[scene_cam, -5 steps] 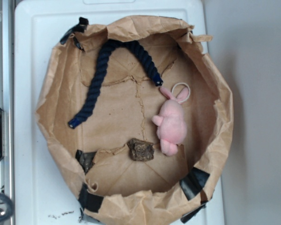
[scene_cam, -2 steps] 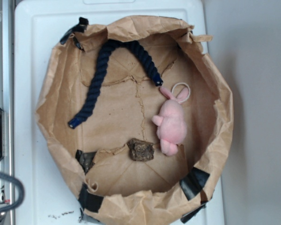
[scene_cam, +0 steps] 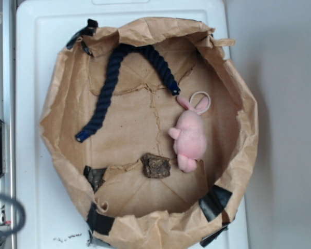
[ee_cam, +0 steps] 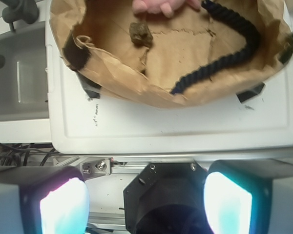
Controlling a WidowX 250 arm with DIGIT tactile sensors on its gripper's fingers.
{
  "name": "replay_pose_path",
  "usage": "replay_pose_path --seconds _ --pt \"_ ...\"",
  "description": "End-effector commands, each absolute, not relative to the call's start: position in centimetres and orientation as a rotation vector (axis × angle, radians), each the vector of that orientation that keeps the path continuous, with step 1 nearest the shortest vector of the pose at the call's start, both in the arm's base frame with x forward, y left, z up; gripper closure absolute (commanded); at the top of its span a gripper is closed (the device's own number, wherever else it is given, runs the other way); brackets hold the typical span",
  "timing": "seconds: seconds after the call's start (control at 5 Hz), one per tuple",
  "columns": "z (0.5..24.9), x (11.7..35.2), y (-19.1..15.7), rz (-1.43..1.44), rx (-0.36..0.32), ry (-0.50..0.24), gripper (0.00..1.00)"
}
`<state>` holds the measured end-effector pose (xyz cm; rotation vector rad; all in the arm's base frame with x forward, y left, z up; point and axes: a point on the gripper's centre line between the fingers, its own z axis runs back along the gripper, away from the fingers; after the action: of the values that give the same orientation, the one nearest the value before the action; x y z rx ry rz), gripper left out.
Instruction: Grab the blue rope.
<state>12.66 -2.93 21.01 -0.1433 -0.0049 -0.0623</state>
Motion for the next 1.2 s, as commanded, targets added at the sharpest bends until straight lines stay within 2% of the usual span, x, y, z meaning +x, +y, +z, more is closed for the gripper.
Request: replay_pose_path --seconds 0.0,0.4,0.8,1.0 --pt "22.1 13.1 -2.9 -0.069 -0.137 -0.051 0.0" --pt "22.1 13.1 -2.9 -0.069 -0.137 -0.051 0.0" --pt "22.1 17.8 -1.5 -0.012 -0.135 -0.065 0.0" --pt "21.4 18.4 -1.3 0.05 -0.136 -0.052 0.0"
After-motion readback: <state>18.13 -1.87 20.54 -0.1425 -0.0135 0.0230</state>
